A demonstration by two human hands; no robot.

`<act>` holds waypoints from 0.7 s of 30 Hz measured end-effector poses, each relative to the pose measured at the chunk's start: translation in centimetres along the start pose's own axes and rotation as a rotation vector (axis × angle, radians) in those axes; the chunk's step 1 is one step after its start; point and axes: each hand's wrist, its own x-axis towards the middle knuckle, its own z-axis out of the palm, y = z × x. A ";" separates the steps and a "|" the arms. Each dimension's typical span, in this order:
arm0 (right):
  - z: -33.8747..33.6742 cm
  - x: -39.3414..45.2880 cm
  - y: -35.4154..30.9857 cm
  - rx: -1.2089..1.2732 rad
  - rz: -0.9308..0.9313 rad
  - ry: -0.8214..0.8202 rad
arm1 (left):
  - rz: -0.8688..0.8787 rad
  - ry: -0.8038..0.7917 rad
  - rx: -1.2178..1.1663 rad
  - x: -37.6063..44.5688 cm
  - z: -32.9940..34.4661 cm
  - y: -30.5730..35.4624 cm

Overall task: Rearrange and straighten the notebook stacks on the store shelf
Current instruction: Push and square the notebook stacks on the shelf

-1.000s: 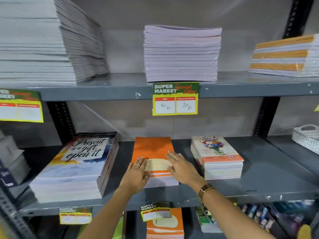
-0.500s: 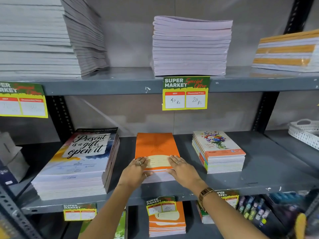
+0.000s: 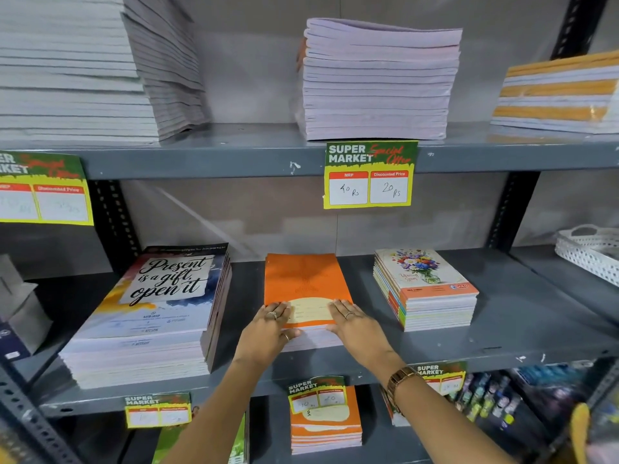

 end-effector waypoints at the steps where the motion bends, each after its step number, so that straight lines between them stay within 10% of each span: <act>1: 0.0 0.0 0.0 -0.001 -0.001 -0.002 | -0.003 0.002 -0.009 0.0 0.1 0.0; 21: -3.9 1.7 -10.6 0.135 -0.191 0.089 | -0.052 -0.071 0.161 -5.8 -7.9 -11.6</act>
